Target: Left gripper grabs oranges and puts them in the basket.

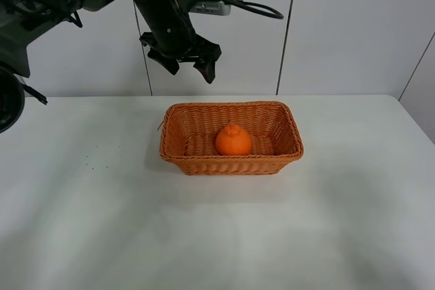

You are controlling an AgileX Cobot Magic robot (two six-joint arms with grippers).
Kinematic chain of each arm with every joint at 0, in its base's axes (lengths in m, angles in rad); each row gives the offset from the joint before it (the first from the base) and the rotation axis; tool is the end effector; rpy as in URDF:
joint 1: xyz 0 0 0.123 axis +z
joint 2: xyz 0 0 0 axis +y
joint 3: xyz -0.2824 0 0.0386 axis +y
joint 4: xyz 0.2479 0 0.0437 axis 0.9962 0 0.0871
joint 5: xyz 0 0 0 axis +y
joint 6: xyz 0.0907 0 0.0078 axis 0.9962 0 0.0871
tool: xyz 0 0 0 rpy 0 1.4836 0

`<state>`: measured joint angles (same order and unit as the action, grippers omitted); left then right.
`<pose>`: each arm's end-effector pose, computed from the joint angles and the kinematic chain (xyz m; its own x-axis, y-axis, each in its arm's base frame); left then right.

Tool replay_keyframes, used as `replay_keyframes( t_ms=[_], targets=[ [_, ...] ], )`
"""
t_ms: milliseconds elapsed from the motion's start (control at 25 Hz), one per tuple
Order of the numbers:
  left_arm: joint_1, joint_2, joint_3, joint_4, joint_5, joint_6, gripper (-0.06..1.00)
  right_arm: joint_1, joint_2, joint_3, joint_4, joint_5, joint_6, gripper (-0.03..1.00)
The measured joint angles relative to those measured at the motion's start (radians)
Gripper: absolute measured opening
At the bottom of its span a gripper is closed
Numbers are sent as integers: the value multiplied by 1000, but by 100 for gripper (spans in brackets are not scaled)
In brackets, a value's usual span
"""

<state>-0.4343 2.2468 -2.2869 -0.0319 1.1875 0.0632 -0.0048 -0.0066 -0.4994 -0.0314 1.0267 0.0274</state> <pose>0.4498 -0.2116 0.2933 -0.7681 0.4127 -0.4895 0.4737 0.8807 -0.0007 -0.0045 -0.0024 0.2798 -0.4195 0.0132 -0.9077 0.0339 0.9994 -0.0012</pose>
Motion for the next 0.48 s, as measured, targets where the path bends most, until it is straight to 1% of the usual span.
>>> replay_keyframes(
  t_ms=[80,200,320,480],
  targets=[
    [36,0,2,-2,0,10,92,0,0,0,0,0,0,69],
    [120,0,2,-3,0,18,92,0,0,0,0,0,0,69],
    [231,1,3,-2,0,19,92,0,0,0,0,0,0,69],
    [357,2,6,-1,0,19,92,0,0,0,0,0,0,69]
  ],
)
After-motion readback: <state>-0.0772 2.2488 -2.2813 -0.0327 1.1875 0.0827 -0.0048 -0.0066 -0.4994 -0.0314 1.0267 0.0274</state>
